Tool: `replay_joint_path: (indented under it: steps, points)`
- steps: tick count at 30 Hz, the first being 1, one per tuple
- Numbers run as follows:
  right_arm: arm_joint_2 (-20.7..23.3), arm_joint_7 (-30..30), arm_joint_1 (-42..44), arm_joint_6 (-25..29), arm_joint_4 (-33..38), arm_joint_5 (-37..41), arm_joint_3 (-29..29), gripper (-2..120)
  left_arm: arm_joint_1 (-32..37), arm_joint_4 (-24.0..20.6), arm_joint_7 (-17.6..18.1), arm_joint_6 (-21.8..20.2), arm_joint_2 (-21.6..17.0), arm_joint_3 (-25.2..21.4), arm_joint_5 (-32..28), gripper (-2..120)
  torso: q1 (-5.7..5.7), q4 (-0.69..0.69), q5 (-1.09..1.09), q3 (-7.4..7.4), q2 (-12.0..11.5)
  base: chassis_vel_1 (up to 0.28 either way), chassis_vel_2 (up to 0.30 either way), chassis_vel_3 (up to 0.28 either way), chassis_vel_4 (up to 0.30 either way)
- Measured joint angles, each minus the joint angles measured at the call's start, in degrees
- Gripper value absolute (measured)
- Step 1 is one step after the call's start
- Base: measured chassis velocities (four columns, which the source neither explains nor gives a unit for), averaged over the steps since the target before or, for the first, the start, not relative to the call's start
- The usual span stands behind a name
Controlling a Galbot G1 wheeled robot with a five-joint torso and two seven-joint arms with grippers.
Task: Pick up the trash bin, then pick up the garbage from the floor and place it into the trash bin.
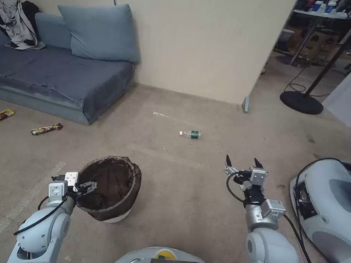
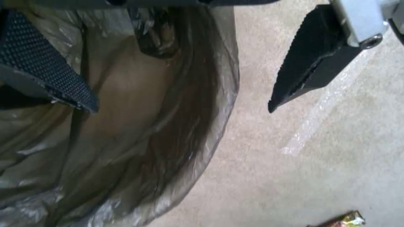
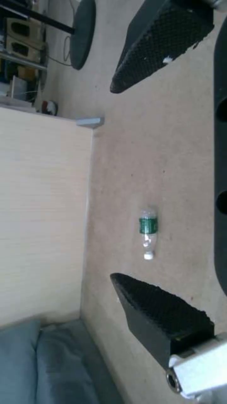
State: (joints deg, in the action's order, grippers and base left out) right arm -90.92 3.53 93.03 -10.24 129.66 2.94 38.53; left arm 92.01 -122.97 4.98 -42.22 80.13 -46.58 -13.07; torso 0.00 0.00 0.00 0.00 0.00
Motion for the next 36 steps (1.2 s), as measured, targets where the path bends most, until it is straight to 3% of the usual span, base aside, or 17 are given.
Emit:
replay_joint_path:
  steps: [23, 26, 29, 36]
  points:
    - [-0.8, -0.5, -0.1, -0.3, 0.0, -1.2, -2.4, 100, -0.6, 4.6, -0.1, 0.1, -1.0, -0.3, -0.9, 97, 0.0, 0.0, 0.0, 0.0, 0.0, 0.0, 0.0, 0.0, 0.0]
    - [-0.9, -0.5, -0.1, -0.4, 0.0, -1.3, -2.6, 100, -0.7, 5.0, -0.1, 0.1, -1.1, -0.2, -0.9, 91, 0.0, 0.0, 0.01, 0.0, 0.0, 0.0, 0.0, 0.0, 0.0]
    - [-0.9, -0.5, -0.2, -0.4, 0.0, -1.4, -2.8, 100, -1.0, 5.9, -0.1, 0.1, -1.2, -0.1, -1.0, 75, 0.0, 0.0, 0.01, 0.0, 0.0, 0.0, 0.0, 0.0, 0.0]
    - [-0.9, -0.5, -0.3, -0.5, -0.1, -1.4, -2.8, 100, -1.3, 6.6, -0.1, 0.3, -1.3, 0.1, -1.0, 52, 0.0, 0.01, 0.04, -0.01, 0.0, 0.0, 0.0, 0.0, 0.0]
